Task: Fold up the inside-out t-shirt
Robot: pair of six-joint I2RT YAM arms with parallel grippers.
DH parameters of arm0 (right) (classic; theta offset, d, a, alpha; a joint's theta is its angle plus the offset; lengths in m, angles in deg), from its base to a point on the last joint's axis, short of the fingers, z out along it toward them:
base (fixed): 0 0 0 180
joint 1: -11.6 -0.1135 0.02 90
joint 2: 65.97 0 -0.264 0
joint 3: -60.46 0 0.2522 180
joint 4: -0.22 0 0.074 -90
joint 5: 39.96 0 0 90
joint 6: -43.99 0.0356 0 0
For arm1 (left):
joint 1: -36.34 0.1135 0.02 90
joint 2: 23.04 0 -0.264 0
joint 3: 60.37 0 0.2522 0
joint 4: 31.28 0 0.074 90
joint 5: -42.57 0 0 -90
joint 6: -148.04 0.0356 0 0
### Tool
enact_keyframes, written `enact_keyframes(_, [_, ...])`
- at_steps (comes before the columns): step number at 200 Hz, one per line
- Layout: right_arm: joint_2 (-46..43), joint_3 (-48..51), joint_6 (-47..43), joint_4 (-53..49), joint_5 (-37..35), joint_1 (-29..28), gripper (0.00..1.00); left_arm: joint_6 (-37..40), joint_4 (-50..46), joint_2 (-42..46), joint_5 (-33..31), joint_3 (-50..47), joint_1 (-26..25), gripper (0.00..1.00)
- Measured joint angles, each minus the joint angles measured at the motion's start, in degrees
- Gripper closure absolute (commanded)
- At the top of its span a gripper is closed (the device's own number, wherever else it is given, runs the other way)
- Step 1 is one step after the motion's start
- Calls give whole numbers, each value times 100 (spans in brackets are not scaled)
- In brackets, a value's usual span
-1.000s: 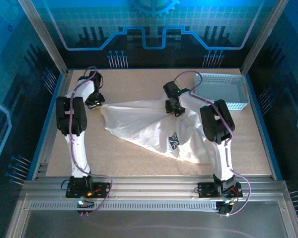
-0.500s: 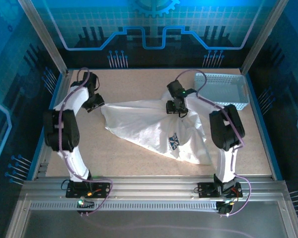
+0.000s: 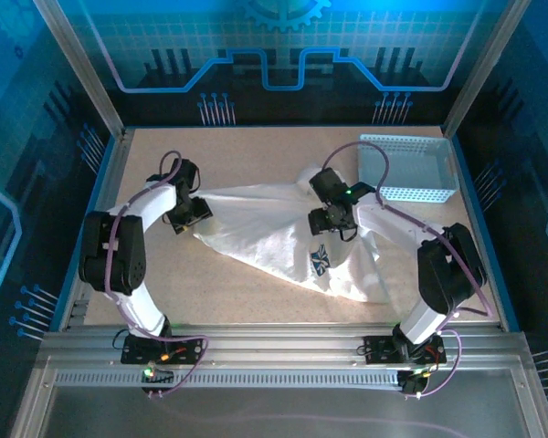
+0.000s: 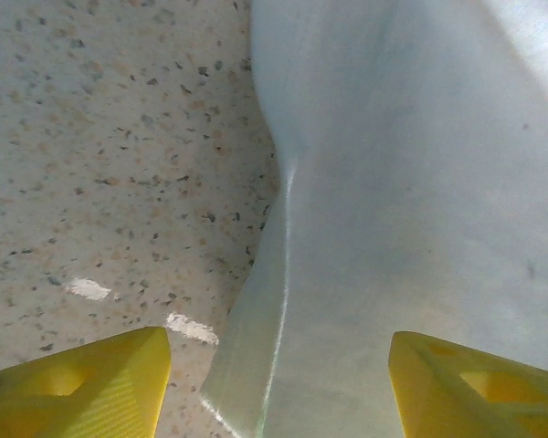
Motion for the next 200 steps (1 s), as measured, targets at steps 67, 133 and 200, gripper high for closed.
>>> enact_keyframes(67, [319, 13, 144, -13, 42, 17, 81, -70, 295, -404, 374, 0, -42, 89])
enact_keyframes(133, [-1423, 334, 4, 162, 485, 258, 100, -31, 448, 1331, 529, -127, -44, 100])
enact_keyframes(200, [-3362, -1311, -162, -706, 704, 695, 100, 0, 389, 4140, 514, 535, -59, 96])
